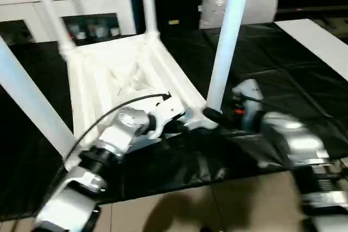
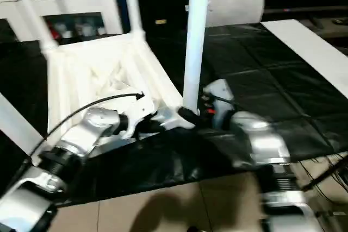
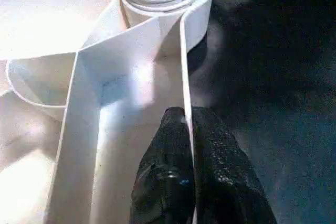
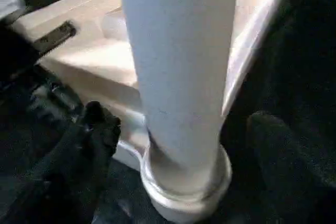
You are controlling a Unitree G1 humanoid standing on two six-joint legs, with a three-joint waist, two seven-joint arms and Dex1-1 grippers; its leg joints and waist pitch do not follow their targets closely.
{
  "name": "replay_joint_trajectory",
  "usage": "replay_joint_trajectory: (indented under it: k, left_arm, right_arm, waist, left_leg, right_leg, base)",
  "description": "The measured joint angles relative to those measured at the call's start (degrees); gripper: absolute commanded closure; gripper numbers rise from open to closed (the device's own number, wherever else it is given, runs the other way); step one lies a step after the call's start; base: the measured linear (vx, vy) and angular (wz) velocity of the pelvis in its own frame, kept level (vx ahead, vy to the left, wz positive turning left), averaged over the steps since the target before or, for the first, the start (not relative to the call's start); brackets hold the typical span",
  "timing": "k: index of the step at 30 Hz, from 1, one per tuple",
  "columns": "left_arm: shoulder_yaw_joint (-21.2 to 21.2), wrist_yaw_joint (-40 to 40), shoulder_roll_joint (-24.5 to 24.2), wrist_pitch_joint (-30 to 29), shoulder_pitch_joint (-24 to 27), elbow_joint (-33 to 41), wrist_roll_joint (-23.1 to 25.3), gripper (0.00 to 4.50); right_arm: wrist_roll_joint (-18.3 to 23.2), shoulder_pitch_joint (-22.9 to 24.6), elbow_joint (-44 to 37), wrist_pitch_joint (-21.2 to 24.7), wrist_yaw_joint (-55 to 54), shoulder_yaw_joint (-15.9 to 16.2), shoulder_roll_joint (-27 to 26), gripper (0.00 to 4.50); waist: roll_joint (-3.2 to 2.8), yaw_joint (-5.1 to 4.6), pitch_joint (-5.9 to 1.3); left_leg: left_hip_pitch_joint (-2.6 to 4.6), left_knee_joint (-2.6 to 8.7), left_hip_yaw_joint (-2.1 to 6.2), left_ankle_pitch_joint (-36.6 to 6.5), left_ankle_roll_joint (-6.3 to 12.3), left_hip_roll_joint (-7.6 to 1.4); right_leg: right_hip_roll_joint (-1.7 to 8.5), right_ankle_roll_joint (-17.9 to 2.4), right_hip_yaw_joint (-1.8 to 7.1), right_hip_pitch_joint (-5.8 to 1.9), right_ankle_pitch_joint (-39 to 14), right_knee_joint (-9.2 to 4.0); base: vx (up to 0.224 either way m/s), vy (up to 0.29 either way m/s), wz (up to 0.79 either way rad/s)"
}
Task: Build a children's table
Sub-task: Rotate leg to tighten
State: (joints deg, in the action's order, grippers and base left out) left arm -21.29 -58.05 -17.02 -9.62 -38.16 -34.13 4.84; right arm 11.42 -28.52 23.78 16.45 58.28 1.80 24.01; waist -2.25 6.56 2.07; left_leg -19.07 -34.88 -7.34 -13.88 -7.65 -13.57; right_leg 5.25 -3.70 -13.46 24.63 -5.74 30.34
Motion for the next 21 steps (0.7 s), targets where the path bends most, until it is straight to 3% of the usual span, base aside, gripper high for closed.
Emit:
replay_joint_trajectory:
  k: [3, 7, 13, 17, 21]
  left_arm:
    - [-0.55, -5.33, -2.83, 3.84, 0.42, 0.01, -0.26, 4.50]
    - [-1.63, -10.62, -4.71, 7.12, 0.67, 0.30, -0.90, 4.50]
    - [-3.34, -18.64, -7.78, 11.11, 1.79, 1.98, -2.60, 4.50]
    - [-3.68, -20.36, -7.92, 12.08, 1.79, 1.98, -2.59, 4.50]
    - [-3.72, -20.32, -7.61, 12.26, 1.78, 1.98, -2.35, 4.50]
  right_arm:
    - [0.94, 0.04, 0.08, -1.03, 8.34, 1.32, 3.00, 0.35]
    - [2.24, -0.40, 1.73, -1.30, 15.81, 3.37, 4.02, 0.72]
    - [2.37, -0.67, 3.43, -3.04, 23.17, 6.26, 5.70, 1.26]
    - [2.43, -0.67, 3.30, -3.04, 25.94, 7.68, 5.67, 1.46]
    - [1.84, -0.65, 3.66, -5.98, 25.40, 7.90, 4.04, 1.88]
  waist:
    - [0.12, 0.66, 0.03]
    - [0.26, 2.24, -0.01]
    - [0.45, 3.82, -0.02]
    - [0.47, 4.08, -0.02]
    - [0.53, 3.99, -0.01]
  left_leg:
    - [-0.01, 0.00, 0.01, 0.00, 0.00, 0.04]
    - [-0.02, -0.02, 0.00, 0.00, 0.00, 0.04]
    - [0.00, -0.04, 0.02, -0.01, 0.00, 0.04]
    - [0.00, -0.15, 0.00, 0.00, -0.01, 0.03]
    - [0.00, -0.27, -0.05, 0.00, -0.02, 0.09]
  right_leg:
    - [0.00, -0.02, 0.11, 0.11, 0.00, 0.20]
    - [0.02, -0.03, 0.19, 0.14, 0.00, 0.26]
    - [0.10, -0.12, 0.46, 0.25, -0.05, 0.65]
    - [0.08, -0.13, 0.47, 0.25, -0.06, 0.69]
    - [0.04, -0.13, 0.45, 0.25, -0.06, 0.69]
  base:
    - [0.000, 0.000, 0.00]
    - [0.000, 0.000, 0.00]
    - [0.000, 0.000, 0.00]
    - [0.000, 0.000, 0.00]
    - [0.000, 0.000, 0.00]
